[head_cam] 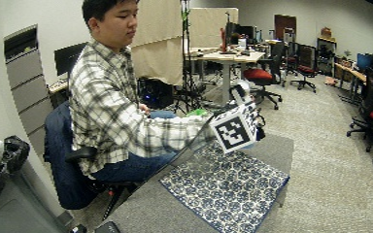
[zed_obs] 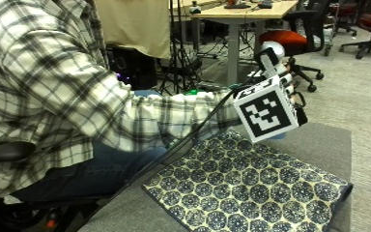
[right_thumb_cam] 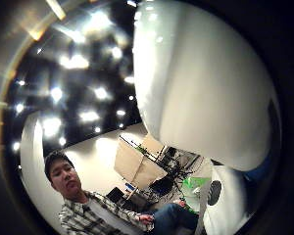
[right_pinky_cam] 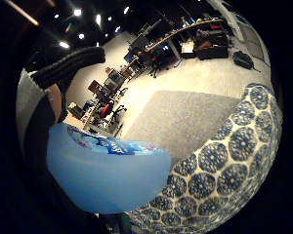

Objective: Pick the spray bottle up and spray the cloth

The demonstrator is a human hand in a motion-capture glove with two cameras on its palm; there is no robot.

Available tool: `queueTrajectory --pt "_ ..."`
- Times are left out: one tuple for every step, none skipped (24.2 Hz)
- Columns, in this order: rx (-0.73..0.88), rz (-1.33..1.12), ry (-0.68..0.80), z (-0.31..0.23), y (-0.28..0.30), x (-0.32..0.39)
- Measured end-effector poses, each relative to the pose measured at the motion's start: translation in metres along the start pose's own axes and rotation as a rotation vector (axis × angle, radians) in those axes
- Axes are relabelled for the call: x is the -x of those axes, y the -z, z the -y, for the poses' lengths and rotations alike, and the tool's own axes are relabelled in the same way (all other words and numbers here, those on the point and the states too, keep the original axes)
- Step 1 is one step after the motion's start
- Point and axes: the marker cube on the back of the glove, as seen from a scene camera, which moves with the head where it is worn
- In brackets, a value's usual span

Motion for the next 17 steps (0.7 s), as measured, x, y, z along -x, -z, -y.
queueTrajectory --pt "0.008 0.006 -0.008 0.002 -0.006 -0.007" --pt "0.017 0.01 -0.016 0.003 -0.011 -0.015" --pt "0.028 0.012 -0.023 0.004 -0.017 -0.022" --pt "0.039 0.012 -0.03 0.005 -0.022 -0.028" --pt "0.05 0.012 -0.035 0.006 -0.026 -0.034" --pt "0.061 0.013 -0.04 0.006 -0.031 -0.039" --pt "0.072 0.014 -0.047 0.006 -0.036 -0.044" --pt "0.082 0.016 -0.053 0.006 -0.04 -0.048" --pt "0.089 0.019 -0.06 0.005 -0.043 -0.052" --pt "0.095 0.02 -0.065 0.005 -0.046 -0.055" --pt "0.098 0.021 -0.069 0.005 -0.049 -0.058" --pt "0.1 0.02 -0.07 0.006 -0.051 -0.06" --pt "0.101 0.018 -0.069 0.006 -0.053 -0.061" --pt "0.103 0.016 -0.067 0.007 -0.054 -0.062" --pt "0.106 0.012 -0.064 0.008 -0.055 -0.063" --pt "0.109 0.006 -0.062 0.009 -0.056 -0.064" --pt "0.111 -0.001 -0.061 0.01 -0.057 -0.065"
